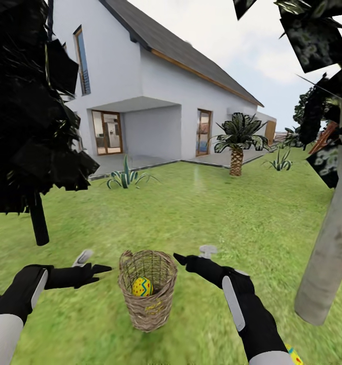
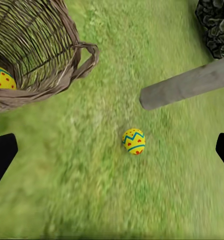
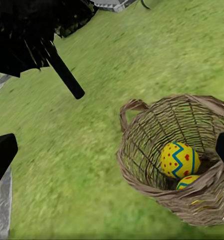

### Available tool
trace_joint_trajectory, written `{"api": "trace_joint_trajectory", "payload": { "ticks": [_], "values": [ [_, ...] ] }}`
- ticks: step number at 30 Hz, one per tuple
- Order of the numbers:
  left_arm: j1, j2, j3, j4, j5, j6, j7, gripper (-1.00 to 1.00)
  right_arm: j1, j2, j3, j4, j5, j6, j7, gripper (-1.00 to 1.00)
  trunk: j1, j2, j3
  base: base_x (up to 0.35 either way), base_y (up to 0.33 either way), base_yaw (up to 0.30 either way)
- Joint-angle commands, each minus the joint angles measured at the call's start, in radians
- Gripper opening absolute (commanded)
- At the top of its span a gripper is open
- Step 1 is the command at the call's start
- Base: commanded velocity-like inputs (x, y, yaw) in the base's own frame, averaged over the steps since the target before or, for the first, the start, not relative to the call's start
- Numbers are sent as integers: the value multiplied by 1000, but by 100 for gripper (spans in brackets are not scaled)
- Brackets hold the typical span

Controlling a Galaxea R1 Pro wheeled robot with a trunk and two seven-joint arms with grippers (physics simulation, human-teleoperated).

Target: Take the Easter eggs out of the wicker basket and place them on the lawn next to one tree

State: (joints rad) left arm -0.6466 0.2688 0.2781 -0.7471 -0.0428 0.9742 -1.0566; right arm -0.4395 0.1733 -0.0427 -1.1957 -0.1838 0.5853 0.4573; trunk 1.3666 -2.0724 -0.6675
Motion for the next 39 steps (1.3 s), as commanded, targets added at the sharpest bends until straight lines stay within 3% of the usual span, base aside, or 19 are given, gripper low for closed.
{"api": "trace_joint_trajectory", "payload": {
  "ticks": [1, 24, 39],
  "values": [
    [-1, 0, 3, 0, -5, 7, -6, 100, -1, 1, -3, -1, -5, 8, 3, 100, 0, -1, -1, -138, 242, 14],
    [-1, 1, 4, 0, -4, 6, -5, 100, -1, 1, -5, -1, -5, 8, 1, 100, 0, -1, -6, -12, 254, 27],
    [-1, 1, 4, 0, -5, 6, -3, 100, -1, 1, -5, -1, -5, 8, 1, 100, 0, -1, -18, 192, 83, 90]
  ]
}}
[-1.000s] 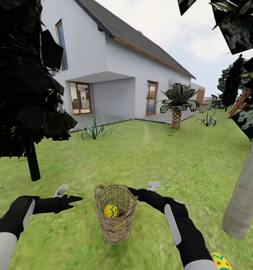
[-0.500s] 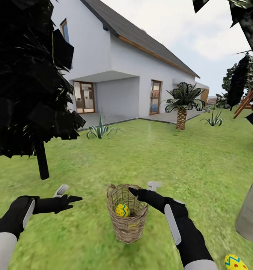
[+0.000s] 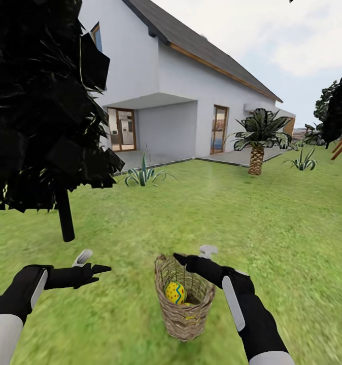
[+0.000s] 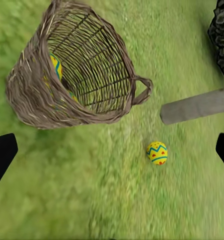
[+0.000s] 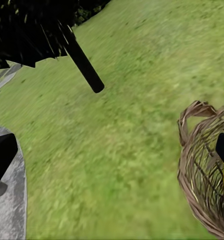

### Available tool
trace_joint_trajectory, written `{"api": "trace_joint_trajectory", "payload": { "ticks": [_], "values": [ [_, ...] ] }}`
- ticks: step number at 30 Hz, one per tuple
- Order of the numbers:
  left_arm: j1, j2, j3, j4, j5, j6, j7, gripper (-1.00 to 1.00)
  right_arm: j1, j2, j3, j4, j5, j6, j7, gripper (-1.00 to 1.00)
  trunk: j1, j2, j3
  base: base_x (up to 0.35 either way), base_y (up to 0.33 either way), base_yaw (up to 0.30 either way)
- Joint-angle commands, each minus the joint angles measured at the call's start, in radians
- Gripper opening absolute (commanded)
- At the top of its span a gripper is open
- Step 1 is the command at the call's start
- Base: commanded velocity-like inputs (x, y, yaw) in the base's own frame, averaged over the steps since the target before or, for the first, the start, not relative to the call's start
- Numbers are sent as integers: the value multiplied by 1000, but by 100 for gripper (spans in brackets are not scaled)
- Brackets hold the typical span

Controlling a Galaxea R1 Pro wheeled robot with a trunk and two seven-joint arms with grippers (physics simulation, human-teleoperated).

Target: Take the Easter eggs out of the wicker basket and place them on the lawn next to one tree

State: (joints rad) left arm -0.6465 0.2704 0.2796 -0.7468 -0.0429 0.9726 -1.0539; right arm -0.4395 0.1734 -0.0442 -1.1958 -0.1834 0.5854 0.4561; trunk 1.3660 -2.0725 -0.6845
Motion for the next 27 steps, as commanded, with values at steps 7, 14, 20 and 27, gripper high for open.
{"api": "trace_joint_trajectory", "payload": {
  "ticks": [7, 14, 20, 27],
  "values": [
    [-1, 0, 3, 0, -5, 6, -6, 100, -1, 1, -3, 8, -10, 13, -102, 100, 0, -1, -1, 140, 0, 0],
    [-1, 2, 3, 0, -5, 6, -6, 100, -1, 1, -2, 11, -47, -20, -442, 100, 0, -1, -1, 64, 0, 0],
    [-1, 3, 4, 0, -5, 6, -6, 100, -1, 1, 4, 19, -144, -145, -565, 100, 0, -1, -1, 6, 0, 0],
    [-1, 3, 4, 0, -5, 6, -6, 100, -1, 1, 57, 22, -186, -148, -592, 100, 0, -1, -1, 0, 0, 0]
  ]
}}
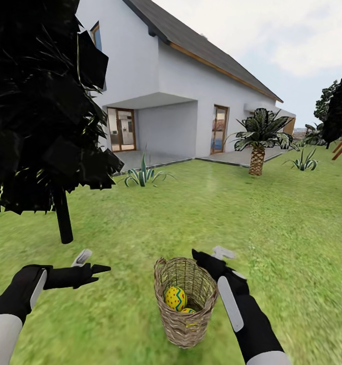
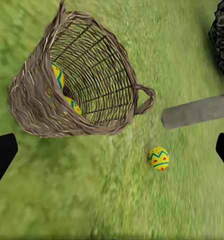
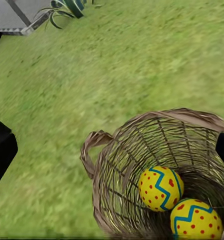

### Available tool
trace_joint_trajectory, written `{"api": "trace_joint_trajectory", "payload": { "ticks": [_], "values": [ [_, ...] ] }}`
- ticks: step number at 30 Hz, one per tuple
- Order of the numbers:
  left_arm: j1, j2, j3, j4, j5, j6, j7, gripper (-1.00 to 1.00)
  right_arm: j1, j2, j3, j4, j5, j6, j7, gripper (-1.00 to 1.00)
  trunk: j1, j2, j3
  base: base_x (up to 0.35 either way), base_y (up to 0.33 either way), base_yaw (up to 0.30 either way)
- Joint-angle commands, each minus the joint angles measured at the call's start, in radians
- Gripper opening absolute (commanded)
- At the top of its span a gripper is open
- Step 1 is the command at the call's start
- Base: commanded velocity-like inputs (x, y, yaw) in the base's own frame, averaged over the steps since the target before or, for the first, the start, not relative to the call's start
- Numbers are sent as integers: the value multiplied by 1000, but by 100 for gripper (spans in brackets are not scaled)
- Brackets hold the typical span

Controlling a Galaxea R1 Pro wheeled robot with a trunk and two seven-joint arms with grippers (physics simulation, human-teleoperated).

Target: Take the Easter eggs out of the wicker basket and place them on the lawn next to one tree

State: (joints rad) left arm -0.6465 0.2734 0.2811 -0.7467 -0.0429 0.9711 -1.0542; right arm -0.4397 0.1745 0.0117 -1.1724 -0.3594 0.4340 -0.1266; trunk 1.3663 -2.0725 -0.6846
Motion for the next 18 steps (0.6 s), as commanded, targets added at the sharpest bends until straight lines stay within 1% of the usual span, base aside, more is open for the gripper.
{"api": "trace_joint_trajectory", "payload": {
  "ticks": [1, 4, 6, 10, 11, 13, 15, 18],
  "values": [
    [-1, 0, 3, 0, -5, 8, -6, 100, -1, 0, 7, -2, -12, 9, -11, 100, 0, -1, -1, 0, 0, 0],
    [-1, 0, 3, 0, -5, 8, -6, 100, -1, 0, 13, -7, -13, 21, -12, 100, 0, -1, -1, 0, 75, 0],
    [-1, 0, 3, 0, -5, 8, -6, 100, -1, 0, 19, -15, -13, 26, -12, 100, 0, -1, -1, 0, 199, 0],
    [-1, 0, 3, 0, -5, 8, -6, 100, -1, 0, 54, -26, -7, 35, -12, 100, 0, -1, -1, 0, 233, 0],
    [-1, 0, 3, 0, -5, 8, -6, 100, -1, 0, 73, -27, -10, 48, -12, 100, 0, -1, -1, 0, 184, 0],
    [-1, 0, 3, 0, -5, 8, -7, 100, -1, 0, 79, -26, -12, 80, -11, 100, 0, -1, -1, 0, 153, 0],
    [-1, 0, 3, 0, -5, 8, -6, 100, -1, 0, 81, -26, -15, 127, -8, 100, 0, -1, -1, 0, 75, 0],
    [-1, 0, 3, 0, -5, 8, -6, 100, -1, 0, 80, -26, -22, 154, -8, 100, 0, -1, -1, 6, 28, 0]
  ]
}}
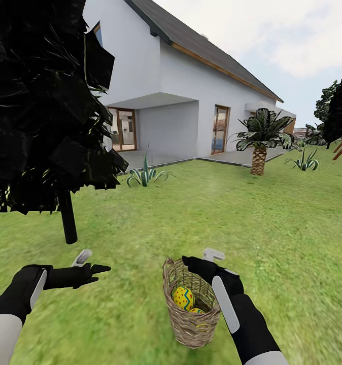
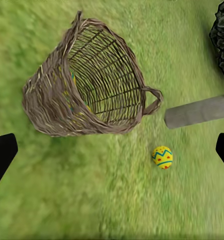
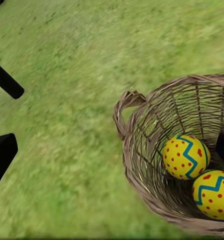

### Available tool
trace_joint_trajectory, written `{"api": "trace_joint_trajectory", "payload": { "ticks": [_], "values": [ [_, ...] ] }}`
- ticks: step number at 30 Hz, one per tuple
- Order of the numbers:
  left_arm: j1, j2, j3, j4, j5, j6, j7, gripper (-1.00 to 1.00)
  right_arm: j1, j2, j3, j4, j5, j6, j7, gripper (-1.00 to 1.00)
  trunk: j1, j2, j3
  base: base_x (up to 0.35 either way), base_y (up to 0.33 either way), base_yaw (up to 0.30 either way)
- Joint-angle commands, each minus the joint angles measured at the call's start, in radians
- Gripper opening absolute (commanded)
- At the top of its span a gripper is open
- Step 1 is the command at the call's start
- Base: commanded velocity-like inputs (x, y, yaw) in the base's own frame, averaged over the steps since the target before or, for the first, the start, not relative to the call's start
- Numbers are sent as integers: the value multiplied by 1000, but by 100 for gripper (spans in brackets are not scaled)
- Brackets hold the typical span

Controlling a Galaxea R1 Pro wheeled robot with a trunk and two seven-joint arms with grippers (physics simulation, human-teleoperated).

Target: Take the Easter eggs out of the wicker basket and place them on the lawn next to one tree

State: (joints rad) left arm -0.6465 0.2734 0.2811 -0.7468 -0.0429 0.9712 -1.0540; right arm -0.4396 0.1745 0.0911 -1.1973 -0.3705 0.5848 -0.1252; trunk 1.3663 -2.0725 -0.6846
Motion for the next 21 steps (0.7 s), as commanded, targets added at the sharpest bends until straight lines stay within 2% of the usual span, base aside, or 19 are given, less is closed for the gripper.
{"api": "trace_joint_trajectory", "payload": {
  "ticks": [1, 12, 16, 21],
  "values": [
    [-1, 0, 3, 0, -5, 7, -6, 100, -1, 0, 1, -1, -12, 8, -10, 100, 0, -1, -1, 72, 73, 0],
    [-1, 0, 3, 0, -5, 7, -6, 100, -1, 0, -2, 4, -13, 17, -12, 100, 0, -1, -1, 45, 35, 0],
    [-1, 0, 3, 0, -6, 7, -6, 100, 0, 0, -3, 17, -14, 24, -15, 100, 0, -1, -1, 188, 114, 0],
    [-1, 0, 3, 0, -6, 7, -6, 100, -8, 0, -41, 60, -14, 40, -18, 100, 0, -1, -1, 151, 74, 0]
  ]
}}
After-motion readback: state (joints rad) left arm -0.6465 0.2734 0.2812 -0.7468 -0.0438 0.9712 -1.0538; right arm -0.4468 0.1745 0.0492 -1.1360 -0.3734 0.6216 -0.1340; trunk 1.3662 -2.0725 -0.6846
